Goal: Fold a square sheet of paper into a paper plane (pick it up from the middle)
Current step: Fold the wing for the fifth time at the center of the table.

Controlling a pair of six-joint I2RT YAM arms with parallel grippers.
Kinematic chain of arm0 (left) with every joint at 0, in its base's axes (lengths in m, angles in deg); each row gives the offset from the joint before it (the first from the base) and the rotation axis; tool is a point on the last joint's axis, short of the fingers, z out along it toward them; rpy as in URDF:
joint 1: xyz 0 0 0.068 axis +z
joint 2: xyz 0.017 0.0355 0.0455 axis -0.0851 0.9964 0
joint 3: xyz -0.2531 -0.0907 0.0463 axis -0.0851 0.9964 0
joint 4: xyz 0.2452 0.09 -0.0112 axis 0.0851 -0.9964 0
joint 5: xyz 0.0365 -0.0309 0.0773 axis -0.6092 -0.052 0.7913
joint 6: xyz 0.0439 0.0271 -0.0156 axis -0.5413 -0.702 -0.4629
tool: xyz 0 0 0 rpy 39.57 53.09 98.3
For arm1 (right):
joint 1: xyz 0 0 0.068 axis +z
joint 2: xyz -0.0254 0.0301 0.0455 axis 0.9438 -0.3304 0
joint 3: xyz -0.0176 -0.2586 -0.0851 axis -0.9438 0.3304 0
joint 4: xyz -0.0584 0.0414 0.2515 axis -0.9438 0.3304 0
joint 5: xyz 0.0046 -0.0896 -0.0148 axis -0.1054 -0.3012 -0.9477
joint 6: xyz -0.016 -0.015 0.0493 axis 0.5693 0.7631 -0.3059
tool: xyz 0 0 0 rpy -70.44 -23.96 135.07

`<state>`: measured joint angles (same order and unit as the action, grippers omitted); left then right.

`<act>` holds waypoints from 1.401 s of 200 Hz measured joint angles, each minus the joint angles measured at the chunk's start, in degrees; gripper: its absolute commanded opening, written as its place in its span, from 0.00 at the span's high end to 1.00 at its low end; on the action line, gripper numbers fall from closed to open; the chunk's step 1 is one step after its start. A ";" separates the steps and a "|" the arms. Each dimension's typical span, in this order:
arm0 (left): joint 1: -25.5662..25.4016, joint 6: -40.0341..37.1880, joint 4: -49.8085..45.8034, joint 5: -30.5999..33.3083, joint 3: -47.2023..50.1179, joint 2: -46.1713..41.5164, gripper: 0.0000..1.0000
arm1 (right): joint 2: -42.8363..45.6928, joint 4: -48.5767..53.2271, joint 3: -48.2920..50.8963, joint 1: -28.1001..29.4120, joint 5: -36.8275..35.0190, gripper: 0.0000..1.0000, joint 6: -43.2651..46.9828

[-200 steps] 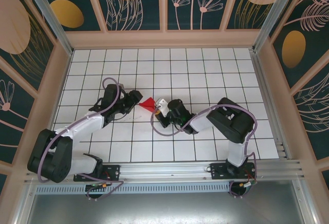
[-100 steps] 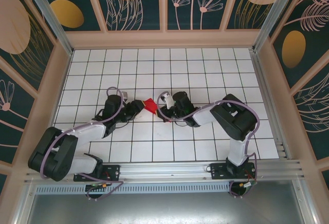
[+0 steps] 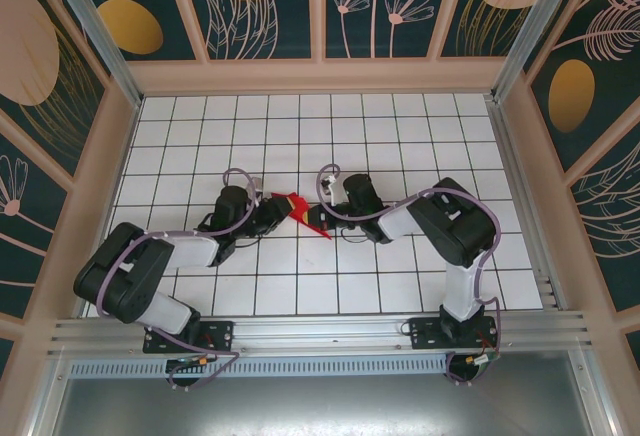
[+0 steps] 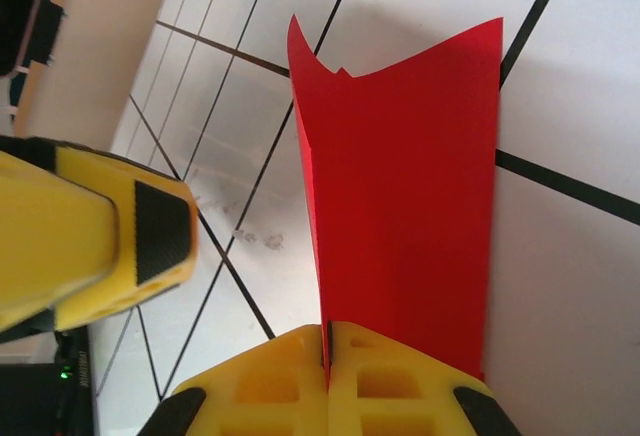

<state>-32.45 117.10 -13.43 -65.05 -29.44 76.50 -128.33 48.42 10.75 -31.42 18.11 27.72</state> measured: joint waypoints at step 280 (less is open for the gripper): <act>-0.90 1.51 13.03 -2.32 0.09 13.97 0.74 | -3.37 2.19 -1.46 -0.52 2.95 1.00 -2.27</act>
<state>-33.35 118.61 -0.40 -67.36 -29.36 90.47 -131.70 50.60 9.29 -31.94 21.06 25.45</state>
